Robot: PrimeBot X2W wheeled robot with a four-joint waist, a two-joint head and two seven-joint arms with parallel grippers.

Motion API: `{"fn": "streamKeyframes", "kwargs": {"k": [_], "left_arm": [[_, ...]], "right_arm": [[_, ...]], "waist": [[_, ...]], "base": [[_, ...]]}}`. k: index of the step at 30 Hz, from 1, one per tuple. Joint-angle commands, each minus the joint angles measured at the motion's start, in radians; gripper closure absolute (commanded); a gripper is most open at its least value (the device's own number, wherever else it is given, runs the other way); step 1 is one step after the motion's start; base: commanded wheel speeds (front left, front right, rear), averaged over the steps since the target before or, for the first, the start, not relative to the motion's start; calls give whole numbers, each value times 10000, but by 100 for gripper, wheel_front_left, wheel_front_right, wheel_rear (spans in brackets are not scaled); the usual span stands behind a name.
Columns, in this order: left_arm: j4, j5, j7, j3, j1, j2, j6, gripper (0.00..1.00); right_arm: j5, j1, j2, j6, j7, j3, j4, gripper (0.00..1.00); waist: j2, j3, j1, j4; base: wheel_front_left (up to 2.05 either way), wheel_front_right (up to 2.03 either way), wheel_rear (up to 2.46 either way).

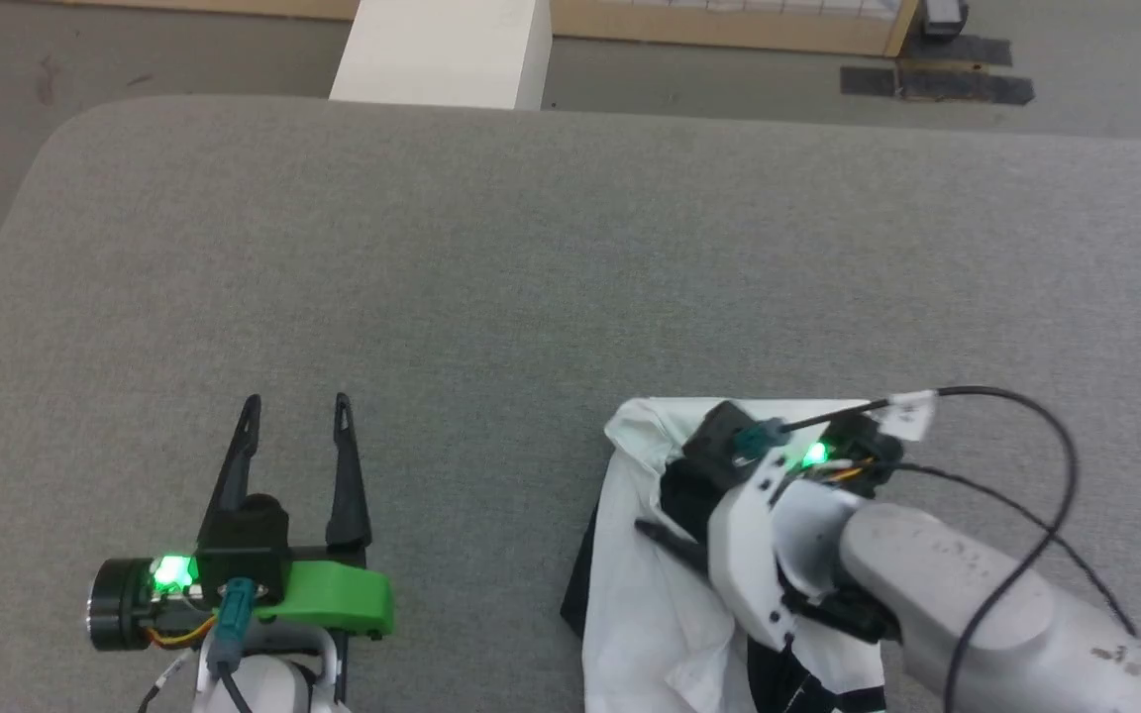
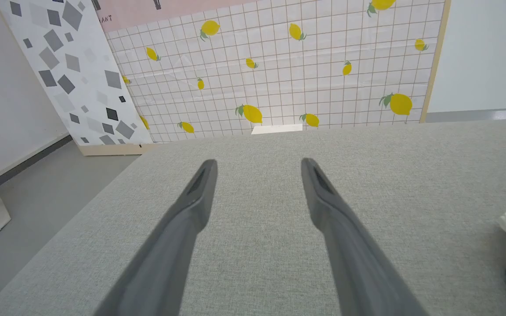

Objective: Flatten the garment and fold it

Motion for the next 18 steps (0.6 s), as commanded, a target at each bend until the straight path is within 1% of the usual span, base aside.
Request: {"fn": "streamKeyframes", "kwargs": {"k": [1,4,7,10,14,18], "left_arm": [[13,14,-36,68,51,98,-31,0],[53,-10,-36,203,191,171,-29,0],[92,-28,-36,318,287,206,-35,0],[70,-4,-36,389,331,223,-15,0],[2,-19,-36,498,321,260,-42,0],[-171,-26,-36,556,391,203,-28,0]], "right_arm": [[6,-176,-269,-21,-374,-147,-107,0],[-125,-232,-623,-21,-1303,-731,-666,0],[-245,-14,-1054,-21,-2050,-1566,-1326,0],[-787,331,-1404,-21,-2971,-2916,-1674,0],[-1735,1356,-1296,-21,-4209,-5282,-1876,0],[-2696,2638,-643,-21,-5001,-7613,-2111,0]], "waist": [[0,-331,-1,-283],[0,-606,-1,-526],[0,-810,-1,-737],[0,-924,-1,-902],[0,-1016,-1,-1054],[0,-1114,-1,-1110]], "base": [[0,0,0],[0,0,0],[0,0,0],[0,0,0],[0,0,0],[0,0,0]]}}
